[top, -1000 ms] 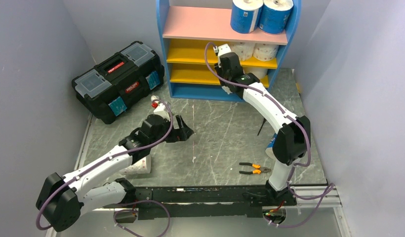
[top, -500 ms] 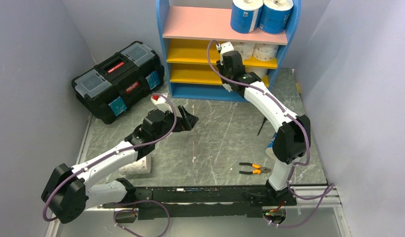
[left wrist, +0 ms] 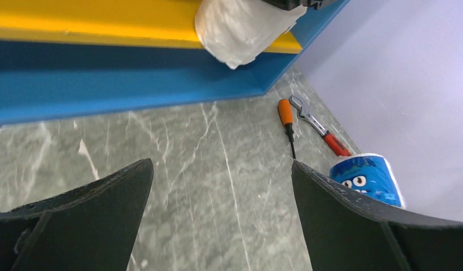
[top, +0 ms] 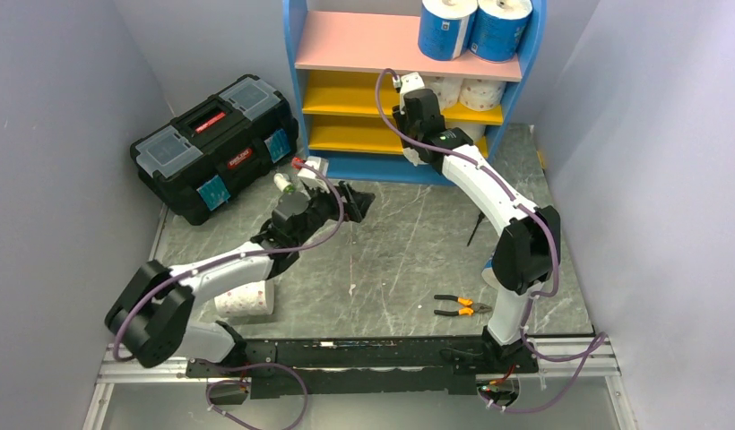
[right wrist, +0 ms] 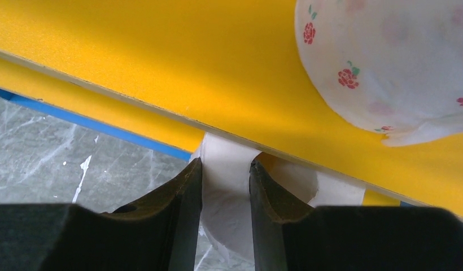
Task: Place and organize the paper towels onto the shelf
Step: Place the paper towel on the shelf.
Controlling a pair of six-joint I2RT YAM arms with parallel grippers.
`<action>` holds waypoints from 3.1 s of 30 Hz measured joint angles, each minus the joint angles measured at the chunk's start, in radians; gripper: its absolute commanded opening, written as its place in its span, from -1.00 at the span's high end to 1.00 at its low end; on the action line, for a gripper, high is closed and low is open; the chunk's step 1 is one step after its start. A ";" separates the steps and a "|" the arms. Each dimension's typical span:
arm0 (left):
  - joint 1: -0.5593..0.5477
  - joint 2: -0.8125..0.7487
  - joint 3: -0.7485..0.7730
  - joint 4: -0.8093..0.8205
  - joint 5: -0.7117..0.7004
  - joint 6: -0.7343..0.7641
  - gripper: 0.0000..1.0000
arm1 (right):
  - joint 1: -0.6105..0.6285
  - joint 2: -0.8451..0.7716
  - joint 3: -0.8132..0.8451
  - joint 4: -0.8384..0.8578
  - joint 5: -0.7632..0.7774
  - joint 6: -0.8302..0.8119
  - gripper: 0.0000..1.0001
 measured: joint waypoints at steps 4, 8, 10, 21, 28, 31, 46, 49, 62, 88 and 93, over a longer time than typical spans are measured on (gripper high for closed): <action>0.000 0.131 0.021 0.164 0.041 0.069 -0.99 | 0.000 0.001 0.002 -0.002 0.000 0.000 0.60; 0.000 0.291 0.112 0.271 0.080 0.115 -0.99 | 0.000 0.003 0.002 -0.002 0.000 0.001 0.59; 0.002 0.378 0.163 0.342 0.098 0.117 -0.97 | 0.001 0.004 0.003 -0.002 0.001 0.001 0.59; 0.004 0.658 0.365 0.576 0.118 0.188 -0.87 | -0.001 0.006 0.014 -0.018 -0.003 0.003 0.48; 0.003 0.738 0.504 0.572 0.099 0.240 -0.79 | -0.001 0.020 0.037 -0.034 -0.009 0.011 0.48; 0.001 0.787 0.561 0.559 0.089 0.244 -0.77 | -0.001 0.038 0.059 -0.036 -0.013 0.011 0.48; -0.031 0.901 0.715 0.460 0.053 0.269 -0.64 | -0.007 0.049 0.068 -0.024 -0.028 0.013 0.38; -0.031 0.922 0.750 0.452 0.039 0.269 -0.60 | -0.015 0.049 0.066 -0.015 -0.029 0.014 0.29; -0.033 0.949 0.801 0.428 0.023 0.267 -0.59 | -0.034 0.045 0.046 0.027 -0.051 0.072 -0.16; -0.034 0.967 0.851 0.431 0.000 0.250 -0.60 | -0.084 -0.034 0.037 0.037 -0.134 0.209 -0.38; -0.035 0.970 0.858 0.431 -0.003 0.250 -0.60 | -0.087 -0.069 0.030 0.062 -0.133 0.219 -0.38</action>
